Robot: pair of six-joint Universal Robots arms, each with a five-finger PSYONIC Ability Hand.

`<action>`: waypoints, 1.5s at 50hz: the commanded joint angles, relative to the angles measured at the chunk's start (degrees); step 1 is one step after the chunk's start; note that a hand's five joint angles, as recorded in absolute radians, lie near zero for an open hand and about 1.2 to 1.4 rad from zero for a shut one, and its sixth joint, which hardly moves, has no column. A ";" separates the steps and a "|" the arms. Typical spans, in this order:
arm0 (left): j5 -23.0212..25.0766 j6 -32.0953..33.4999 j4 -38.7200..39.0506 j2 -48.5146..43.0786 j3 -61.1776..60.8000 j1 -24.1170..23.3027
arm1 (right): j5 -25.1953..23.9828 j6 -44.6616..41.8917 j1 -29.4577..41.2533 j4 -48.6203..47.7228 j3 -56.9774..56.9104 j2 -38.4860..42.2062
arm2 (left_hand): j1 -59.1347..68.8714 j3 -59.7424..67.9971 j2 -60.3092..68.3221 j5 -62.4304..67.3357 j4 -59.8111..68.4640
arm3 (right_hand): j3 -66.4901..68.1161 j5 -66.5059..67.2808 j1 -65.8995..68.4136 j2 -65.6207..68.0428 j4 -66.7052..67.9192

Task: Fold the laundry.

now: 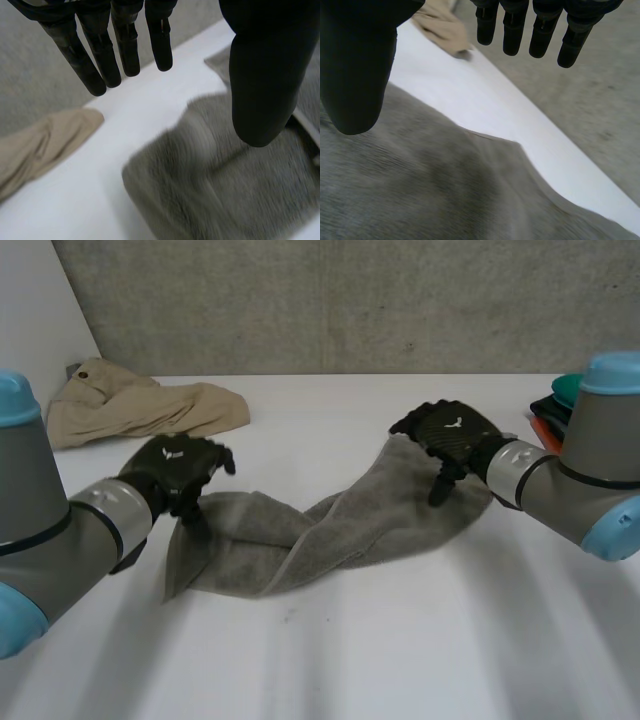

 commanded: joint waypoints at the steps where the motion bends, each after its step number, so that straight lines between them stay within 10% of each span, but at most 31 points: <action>1: 0.37 4.19 4.24 -5.14 -2.80 1.80 | 0.13 -6.80 3.28 5.34 -3.91 2.64 | -0.65 -0.55 -0.52 0.56 0.34 | -1.02 0.22 -1.51 -1.11 -1.60; 13: -0.60 12.63 9.44 -15.79 2.47 3.47 | 0.31 -8.83 8.73 2.79 -3.55 7.03 | -3.70 -3.60 -3.57 -2.49 -2.71 | -1.36 -0.11 -1.85 -1.44 -1.93; 15: -0.60 13.07 9.00 -16.50 3.26 3.30 | 0.22 -9.62 9.52 2.00 -5.22 8.26 | 6.35 6.45 6.47 7.56 7.33 | -1.19 0.05 -1.68 -1.28 -1.77; 18: -0.60 12.90 7.25 -17.29 4.23 2.95 | 0.04 -12.17 11.01 1.82 -10.49 12.04 | 54.43 54.53 54.56 55.64 55.42 | -0.69 0.56 -1.18 -0.77 -1.26; 28: -1.05 9.12 4.08 -6.50 4.06 4.08 | -1.71 -15.07 11.54 11.57 -26.57 21.36 | 54.67 54.77 54.79 55.88 55.66 | 3.34 4.58 2.85 3.25 2.76; 35: -0.96 8.41 4.52 -4.19 5.90 4.27 | -2.07 -15.77 11.90 15.36 -36.77 27.25 | 54.67 54.77 54.79 55.88 55.66 | 45.63 46.88 45.14 45.55 45.06; 36: -1.22 8.41 4.78 -4.89 7.56 4.26 | -1.28 -15.86 12.07 14.23 -38.43 28.03 | 54.67 54.77 54.79 55.88 55.66 | 64.41 65.66 63.92 64.33 63.84; 46: -4.73 7.10 4.87 -13.77 32.68 4.44 | 18.57 -8.49 12.86 -15.47 -45.13 22.34 | 54.67 54.77 54.79 55.88 55.66 | 64.60 65.85 64.11 64.52 64.03; 62: -9.22 -1.69 1.44 -22.90 45.65 3.65 | 23.25 -8.39 13.83 -25.07 5.97 -7.63 | 54.67 54.77 54.79 55.88 55.66 | 64.60 65.85 64.11 64.52 64.03; 75: -7.46 -0.46 -0.57 -34.51 37.72 6.20 | 23.42 -6.46 19.54 -23.85 19.47 0.62 | 54.67 54.77 54.79 55.88 55.66 | 62.41 63.66 61.92 62.33 61.84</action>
